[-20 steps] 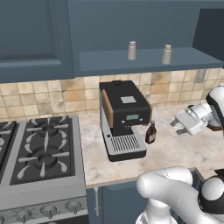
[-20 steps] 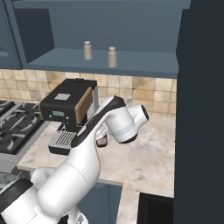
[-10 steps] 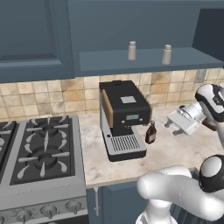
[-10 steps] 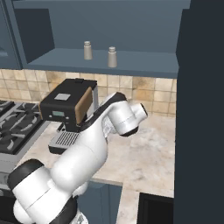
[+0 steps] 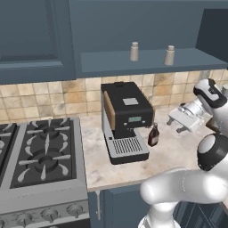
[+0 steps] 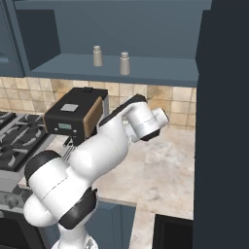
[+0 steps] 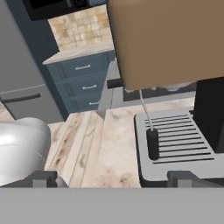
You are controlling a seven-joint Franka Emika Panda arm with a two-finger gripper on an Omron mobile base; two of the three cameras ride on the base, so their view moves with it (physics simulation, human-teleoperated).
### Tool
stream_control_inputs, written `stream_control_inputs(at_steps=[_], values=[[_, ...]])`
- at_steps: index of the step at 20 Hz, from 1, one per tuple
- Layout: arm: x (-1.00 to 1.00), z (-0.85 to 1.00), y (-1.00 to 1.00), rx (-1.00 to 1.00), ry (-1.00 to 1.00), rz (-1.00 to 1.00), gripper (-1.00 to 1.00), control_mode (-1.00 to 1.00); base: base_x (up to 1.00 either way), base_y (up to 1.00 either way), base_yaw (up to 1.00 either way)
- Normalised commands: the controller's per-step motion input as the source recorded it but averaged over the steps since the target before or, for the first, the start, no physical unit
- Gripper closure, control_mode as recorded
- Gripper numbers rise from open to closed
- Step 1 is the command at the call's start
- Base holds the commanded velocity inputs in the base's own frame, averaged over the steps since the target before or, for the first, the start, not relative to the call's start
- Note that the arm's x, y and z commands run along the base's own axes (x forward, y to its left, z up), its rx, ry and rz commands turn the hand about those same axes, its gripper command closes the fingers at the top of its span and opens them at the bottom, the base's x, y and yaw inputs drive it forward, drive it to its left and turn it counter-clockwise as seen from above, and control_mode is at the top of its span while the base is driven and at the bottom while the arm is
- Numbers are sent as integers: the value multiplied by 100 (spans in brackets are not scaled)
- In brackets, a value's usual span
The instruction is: There are various items on the counter. Only move the condiments/shakers into the cabinet.
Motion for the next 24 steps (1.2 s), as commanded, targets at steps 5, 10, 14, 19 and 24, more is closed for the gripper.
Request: stream_control_inputs(at_steps=[5, 10, 14, 19, 24], values=[[27, -5, -7, 0, -5, 0, -100, -100, 0, 0, 0], [4, -36, 0, 0, -4, 0, -100, -100, 0, 0, 0], [0, -18, 0, 0, -7, 0, -100, -100, 0, 0, 0], [3, 0, 0, 0, -5, 0, -100, -100, 0, 0, 0], [13, 0, 0, 0, 0, 0, -100, -100, 0, 0, 0]])
